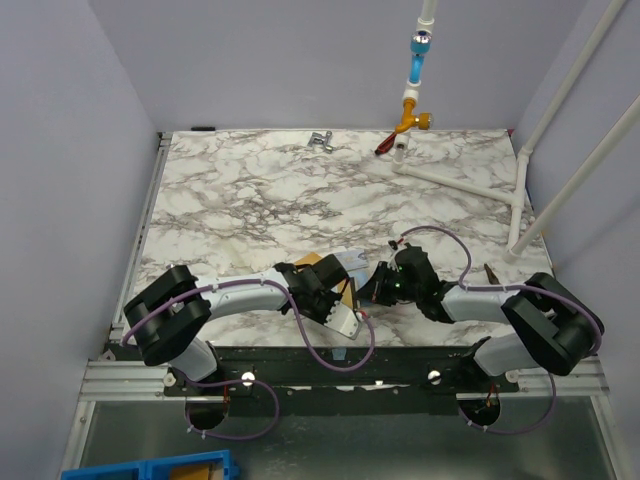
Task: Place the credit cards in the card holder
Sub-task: Insert the credit card into the card holder.
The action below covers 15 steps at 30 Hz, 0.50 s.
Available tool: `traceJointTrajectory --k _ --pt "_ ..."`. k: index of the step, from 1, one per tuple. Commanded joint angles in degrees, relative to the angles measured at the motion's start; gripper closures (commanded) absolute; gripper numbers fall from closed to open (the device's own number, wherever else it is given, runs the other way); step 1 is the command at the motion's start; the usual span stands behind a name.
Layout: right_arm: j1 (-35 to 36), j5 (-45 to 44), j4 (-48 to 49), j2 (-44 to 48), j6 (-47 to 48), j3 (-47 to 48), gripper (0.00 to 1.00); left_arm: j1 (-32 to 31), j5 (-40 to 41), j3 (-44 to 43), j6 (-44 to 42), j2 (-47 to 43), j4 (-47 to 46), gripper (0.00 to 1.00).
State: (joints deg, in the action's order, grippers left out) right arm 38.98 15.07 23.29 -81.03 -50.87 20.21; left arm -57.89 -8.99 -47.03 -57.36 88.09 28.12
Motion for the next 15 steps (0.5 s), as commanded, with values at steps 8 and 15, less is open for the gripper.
traceJointTrajectory --k 8,15 --pt "0.1 3.8 -6.7 -4.4 6.0 3.5 0.99 0.0 1.4 0.7 0.4 3.5 3.0 0.93" --pt "0.1 5.7 -10.3 -7.2 9.5 7.2 0.99 -0.1 1.4 0.7 0.2 3.5 3.2 0.93"
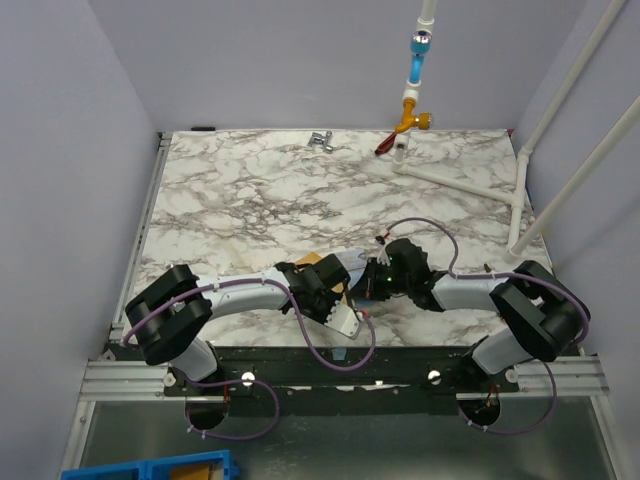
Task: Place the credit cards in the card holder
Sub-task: Insert the credit card into the card holder.
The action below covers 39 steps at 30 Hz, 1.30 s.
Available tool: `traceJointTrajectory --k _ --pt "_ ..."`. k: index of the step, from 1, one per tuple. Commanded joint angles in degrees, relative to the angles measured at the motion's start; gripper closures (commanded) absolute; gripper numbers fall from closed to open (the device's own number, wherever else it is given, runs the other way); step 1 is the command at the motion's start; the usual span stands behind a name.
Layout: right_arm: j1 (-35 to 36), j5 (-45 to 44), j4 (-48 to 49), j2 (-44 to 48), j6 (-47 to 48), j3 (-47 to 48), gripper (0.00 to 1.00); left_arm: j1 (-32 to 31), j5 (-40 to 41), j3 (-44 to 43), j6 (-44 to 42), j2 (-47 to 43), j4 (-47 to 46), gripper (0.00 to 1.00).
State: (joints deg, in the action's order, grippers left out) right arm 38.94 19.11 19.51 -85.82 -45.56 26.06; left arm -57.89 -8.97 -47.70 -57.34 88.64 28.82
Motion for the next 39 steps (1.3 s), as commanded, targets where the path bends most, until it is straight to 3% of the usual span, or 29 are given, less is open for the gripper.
traceJointTrajectory --k 1,7,14,19,22,25,28,33,39 --pt "0.2 1.8 -7.2 -2.7 4.5 1.7 0.99 0.0 1.5 1.4 0.1 3.0 2.6 0.93" --pt "0.2 2.8 -9.0 -4.3 6.6 3.0 0.99 0.0 1.5 1.0 -0.1 3.2 2.4 0.94" --pt "0.2 -3.2 -13.1 2.1 4.6 3.1 0.99 0.0 1.5 1.4 -0.2 3.0 2.5 0.94" --pt "0.2 -4.1 -16.3 2.8 5.6 5.5 0.75 0.0 1.7 1.9 -0.4 3.0 2.2 0.94" --pt "0.3 -3.1 -16.0 1.4 6.0 5.8 0.66 0.0 1.7 1.8 -0.3 3.0 2.1 0.95" --pt "0.2 -3.0 -15.4 0.6 6.0 6.0 0.64 0.0 1.7 1.8 -0.2 3.0 2.1 0.95" --pt "0.3 -4.8 -15.4 1.7 6.0 6.7 0.67 0.0 1.7 1.8 -0.2 3.1 2.1 0.95" --pt "0.3 -5.2 -14.3 0.3 5.8 8.1 0.99 0.0 1.7 1.8 -0.2 3.2 1.9 0.95" --pt "1.9 -5.1 -13.3 -1.5 5.2 9.3 0.99 0.0 1.8 2.0 -0.2 3.4 1.6 0.96"
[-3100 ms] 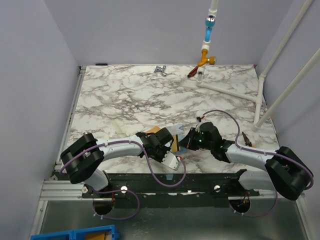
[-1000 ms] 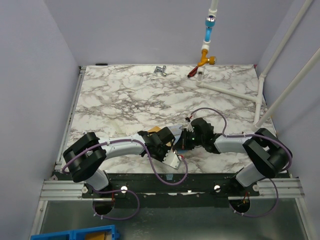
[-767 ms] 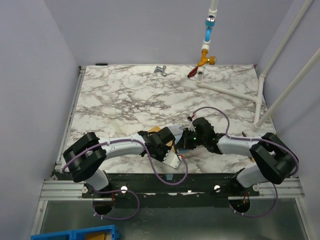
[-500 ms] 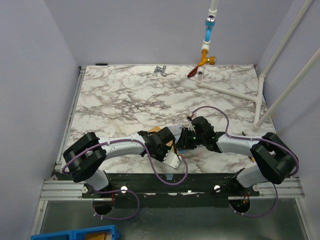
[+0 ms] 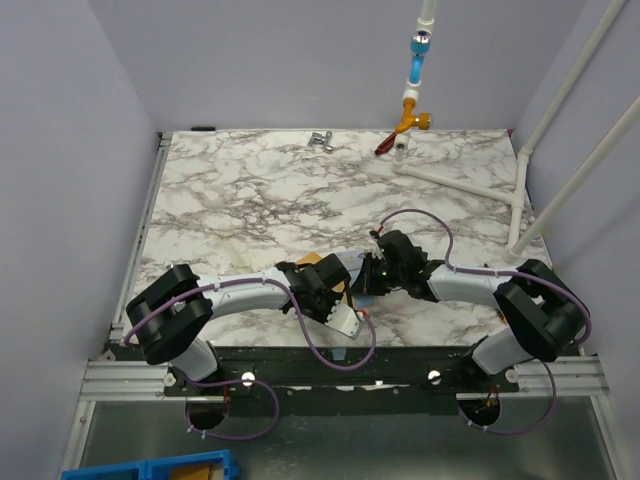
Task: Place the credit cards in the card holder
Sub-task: Insert the credit card into the card holder.
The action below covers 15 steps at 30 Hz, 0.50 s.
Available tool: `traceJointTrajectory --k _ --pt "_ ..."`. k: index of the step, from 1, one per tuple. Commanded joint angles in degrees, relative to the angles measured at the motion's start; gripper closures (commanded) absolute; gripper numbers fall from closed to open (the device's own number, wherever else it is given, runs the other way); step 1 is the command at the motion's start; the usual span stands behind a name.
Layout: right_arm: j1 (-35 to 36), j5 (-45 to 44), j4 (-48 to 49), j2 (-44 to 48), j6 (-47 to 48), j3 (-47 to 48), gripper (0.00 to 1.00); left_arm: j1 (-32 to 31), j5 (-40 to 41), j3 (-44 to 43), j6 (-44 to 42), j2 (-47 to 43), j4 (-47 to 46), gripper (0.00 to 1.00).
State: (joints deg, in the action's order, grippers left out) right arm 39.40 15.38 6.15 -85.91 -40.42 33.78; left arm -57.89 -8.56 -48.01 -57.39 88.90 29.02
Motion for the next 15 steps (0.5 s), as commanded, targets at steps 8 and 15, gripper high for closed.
traceJointTrajectory --k 8,15 --pt "4.0 -1.1 1.1 -3.5 -0.8 3.4 0.99 0.1 1.6 2.5 -0.5 3.2 1.3 0.97" --pt "3.7 -7.4 -5.0 0.3 1.3 5.2 0.99 0.1 1.5 2.6 -0.3 3.1 1.4 0.97"
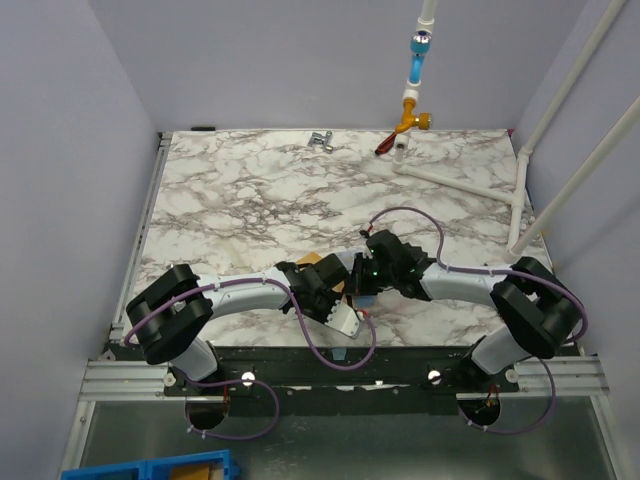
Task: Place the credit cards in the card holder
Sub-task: Insert the credit card into the card holder.
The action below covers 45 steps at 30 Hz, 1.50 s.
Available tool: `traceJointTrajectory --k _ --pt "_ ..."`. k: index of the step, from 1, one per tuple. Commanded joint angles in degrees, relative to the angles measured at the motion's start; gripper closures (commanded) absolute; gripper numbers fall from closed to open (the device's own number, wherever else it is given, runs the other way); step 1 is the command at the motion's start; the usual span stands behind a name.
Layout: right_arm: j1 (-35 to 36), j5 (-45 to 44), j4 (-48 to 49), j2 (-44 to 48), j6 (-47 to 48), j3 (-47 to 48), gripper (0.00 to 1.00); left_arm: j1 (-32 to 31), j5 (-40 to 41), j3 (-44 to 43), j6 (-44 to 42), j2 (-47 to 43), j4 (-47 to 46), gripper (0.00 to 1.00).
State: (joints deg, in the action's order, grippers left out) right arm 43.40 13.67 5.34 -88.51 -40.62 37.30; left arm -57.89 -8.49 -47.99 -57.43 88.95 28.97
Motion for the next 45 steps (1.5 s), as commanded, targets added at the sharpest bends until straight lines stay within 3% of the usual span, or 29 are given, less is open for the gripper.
traceJointTrajectory --k 1,13,22,45 --pt "-0.7 -6.2 -4.7 3.3 1.9 1.8 0.99 0.1 1.4 2.5 -0.2 3.1 1.4 0.98" --pt "-1.5 -12.4 -7.8 2.2 2.1 1.6 0.99 0.1 1.7 2.3 0.1 3.2 1.2 0.98" --pt "-1.2 -6.4 -2.4 -0.8 0.1 0.9 0.99 0.1 2.2 2.1 -0.3 3.2 1.1 0.98" --pt "4.5 -3.3 1.1 -4.6 -1.9 2.9 0.99 0.2 2.8 1.3 -0.2 2.9 0.4 0.97"
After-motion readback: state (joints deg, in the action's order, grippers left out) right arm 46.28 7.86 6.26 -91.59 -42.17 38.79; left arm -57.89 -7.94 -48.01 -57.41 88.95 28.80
